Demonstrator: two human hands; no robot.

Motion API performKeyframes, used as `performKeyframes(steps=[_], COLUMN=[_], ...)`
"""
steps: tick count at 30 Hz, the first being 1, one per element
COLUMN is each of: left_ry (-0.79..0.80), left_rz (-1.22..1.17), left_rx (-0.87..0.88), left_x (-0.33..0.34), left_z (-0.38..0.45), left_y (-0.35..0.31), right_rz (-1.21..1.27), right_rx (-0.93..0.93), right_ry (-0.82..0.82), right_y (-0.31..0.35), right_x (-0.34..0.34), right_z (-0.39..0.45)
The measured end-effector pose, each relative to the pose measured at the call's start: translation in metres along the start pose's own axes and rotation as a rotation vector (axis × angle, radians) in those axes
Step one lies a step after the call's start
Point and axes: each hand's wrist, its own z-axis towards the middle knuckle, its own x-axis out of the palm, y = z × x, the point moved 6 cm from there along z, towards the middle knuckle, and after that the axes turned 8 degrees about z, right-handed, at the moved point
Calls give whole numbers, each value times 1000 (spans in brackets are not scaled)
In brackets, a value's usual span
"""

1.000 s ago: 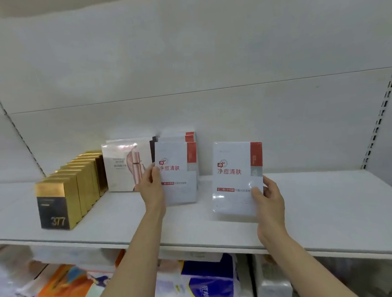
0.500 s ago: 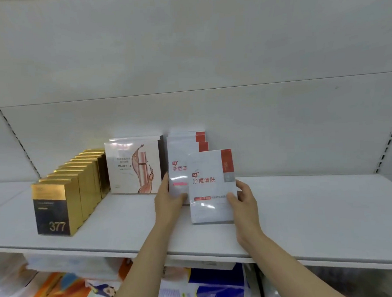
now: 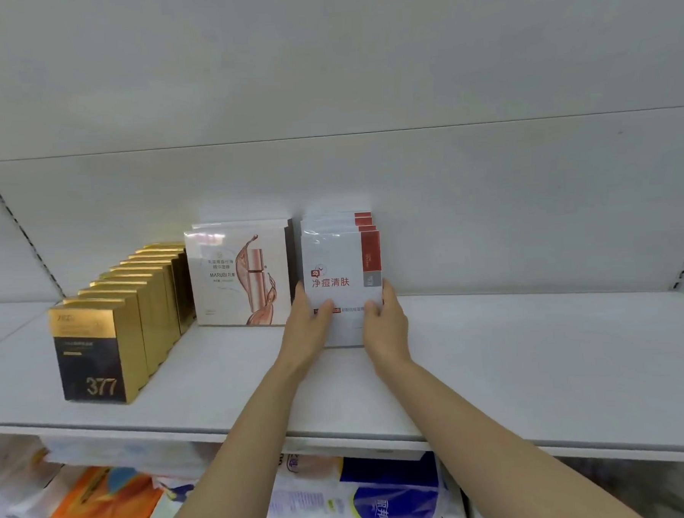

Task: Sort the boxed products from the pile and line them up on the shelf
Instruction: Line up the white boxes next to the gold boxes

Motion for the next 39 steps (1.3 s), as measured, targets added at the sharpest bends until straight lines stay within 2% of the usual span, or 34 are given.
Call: performKeyframes(steps=[3,12,13,15,18,23,26,29,39], left_ry=[-49,-47,-81,-248,-460,-297,-256,-249,-82], left_rz=[72,165,203,392,711,998,1049,1044,988], left_rx=[-37,-83,-60,27,220,551,617,674,774], left_x=[-5,-12,-14,-19,-13,38,61,92,268], left_z=[7,13,11,2,-23,-53,-70,-87,-152], left_y=[5,11,9,-3,-36,-80,-99,-122,-201], right_rz=[-66,-145,-168,-256,-444,-670,-718,-759,-894], right_rx=[-1,-36,-52,-106,-293,-516,-670,-734,-685], right_ry=[48,128,139,146,115,82,6,-56,-201], right_y=[1,5,7,13,26,41,54,56,41], right_x=[7,5,0,-14,-46,-104,-138,-184,-389], right_z=[3,4,3,1,-5,-23,-41,-58,-81])
